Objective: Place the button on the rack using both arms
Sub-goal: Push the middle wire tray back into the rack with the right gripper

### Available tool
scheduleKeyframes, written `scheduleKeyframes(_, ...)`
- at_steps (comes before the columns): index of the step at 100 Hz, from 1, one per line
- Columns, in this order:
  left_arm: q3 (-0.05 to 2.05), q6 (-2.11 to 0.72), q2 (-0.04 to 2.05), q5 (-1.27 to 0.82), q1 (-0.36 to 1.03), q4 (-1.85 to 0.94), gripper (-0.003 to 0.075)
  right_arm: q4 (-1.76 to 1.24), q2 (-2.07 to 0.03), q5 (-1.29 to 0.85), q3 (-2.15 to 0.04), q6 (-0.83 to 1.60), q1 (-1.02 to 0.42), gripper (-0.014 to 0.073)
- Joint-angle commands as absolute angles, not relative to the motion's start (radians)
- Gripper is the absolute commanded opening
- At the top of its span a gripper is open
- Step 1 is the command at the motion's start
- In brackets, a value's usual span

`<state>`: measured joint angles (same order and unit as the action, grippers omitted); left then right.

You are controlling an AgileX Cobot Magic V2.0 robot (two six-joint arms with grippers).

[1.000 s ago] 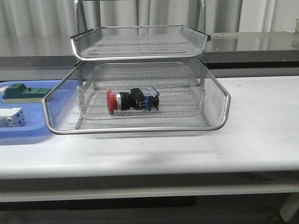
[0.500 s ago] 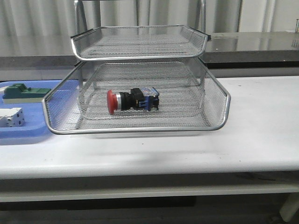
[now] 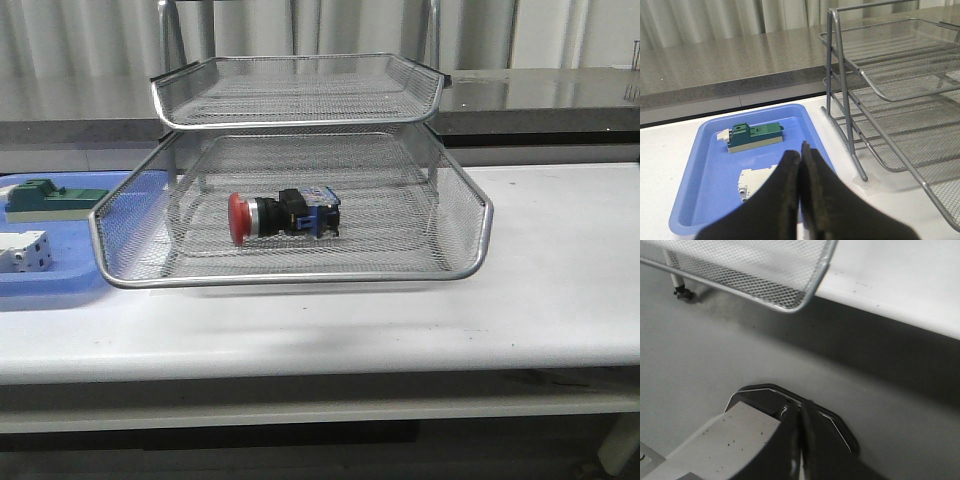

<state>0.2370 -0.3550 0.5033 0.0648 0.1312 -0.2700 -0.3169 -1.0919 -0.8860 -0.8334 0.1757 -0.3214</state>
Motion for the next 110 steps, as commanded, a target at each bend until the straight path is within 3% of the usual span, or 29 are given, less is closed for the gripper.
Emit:
scheduleKeyframes(1, 0.266, -0.345, 0.504, 0.147, 0.128, -0.278, -0.0020, -0.346, -1.147, -0.800, -0.867, 0.189, -0.392, -0.0061)
scheduleKeyframes(50, 0.266, -0.345, 0.504, 0.147, 0.128, -0.278, -0.0020, -0.354, -1.517, -0.637, -0.998, 0.190, -0.640, -0.0061)
scheduleKeyframes(110, 0.266, -0.345, 0.504, 0.147, 0.128, -0.278, -0.0020, -0.227, -1.728, -0.617, -1.206, 0.190, -0.671, -0.0061)
